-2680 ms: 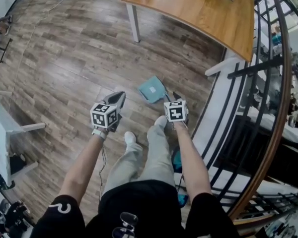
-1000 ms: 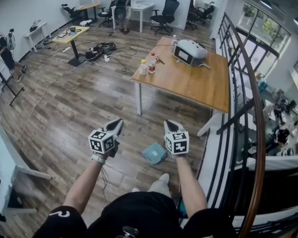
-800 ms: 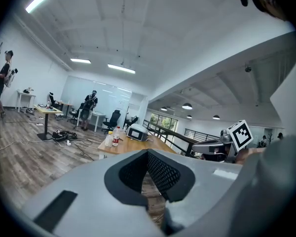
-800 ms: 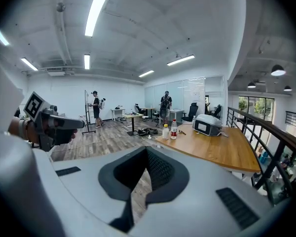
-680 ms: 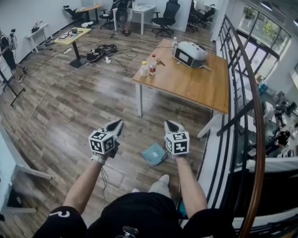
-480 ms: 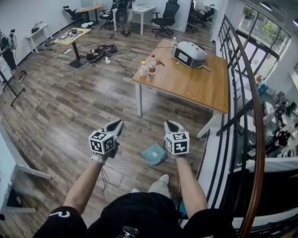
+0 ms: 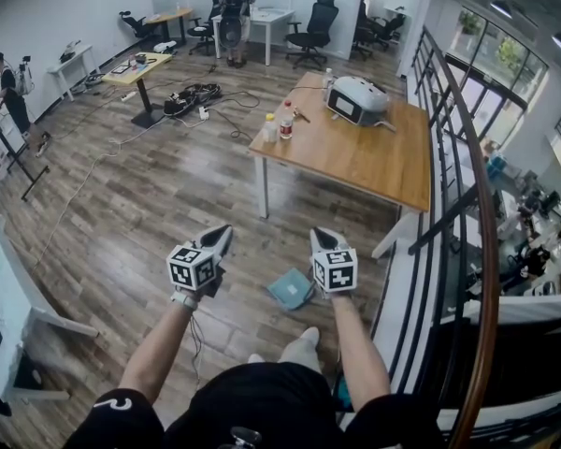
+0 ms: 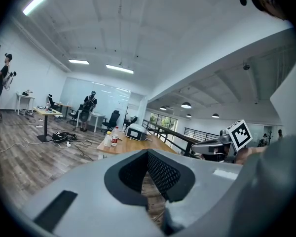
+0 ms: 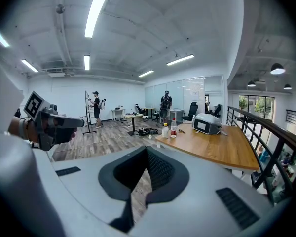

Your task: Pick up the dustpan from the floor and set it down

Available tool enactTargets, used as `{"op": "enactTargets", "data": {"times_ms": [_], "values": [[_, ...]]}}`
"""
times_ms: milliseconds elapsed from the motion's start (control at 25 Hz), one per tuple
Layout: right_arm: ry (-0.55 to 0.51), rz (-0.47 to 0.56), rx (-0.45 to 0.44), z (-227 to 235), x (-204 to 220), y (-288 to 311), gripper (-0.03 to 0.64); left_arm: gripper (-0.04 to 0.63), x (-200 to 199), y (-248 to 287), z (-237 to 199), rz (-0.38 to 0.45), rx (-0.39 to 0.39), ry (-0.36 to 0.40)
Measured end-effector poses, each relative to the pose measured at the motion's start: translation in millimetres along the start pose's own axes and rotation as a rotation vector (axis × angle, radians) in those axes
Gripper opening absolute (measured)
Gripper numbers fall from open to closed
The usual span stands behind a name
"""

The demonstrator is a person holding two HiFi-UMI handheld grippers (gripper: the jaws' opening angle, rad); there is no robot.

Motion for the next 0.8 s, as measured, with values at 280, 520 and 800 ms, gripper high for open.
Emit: {"op": "enactTargets", "data": {"times_ms": [280, 520, 800], "values": [[0.005, 0.004, -0.001, 4.2, 2.4, -1.7, -0.003, -0.002, 0.4, 1.2, 4.3, 0.0, -0.007, 0.021], [0.009, 0.009, 0.0, 2.9, 7.5, -6.7, -0.004, -0.001, 6.1, -4.2, 9.2, 0.001, -0.007, 0.023], [0.011, 0.017, -0.003, 5.4, 6.7, -9.7, -0.003, -0.002, 7.8, -5.6, 11.3, -0.008, -0.016, 0.027]]}}
Point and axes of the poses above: the fingertips, and each gripper's own axes: y forward along the fingers, z to its right, x out of its underside, the point moved 9 cm from there along -y, backward along the fingers, and after that the axes turned 11 degrees about -z, right-handed, at the moved point
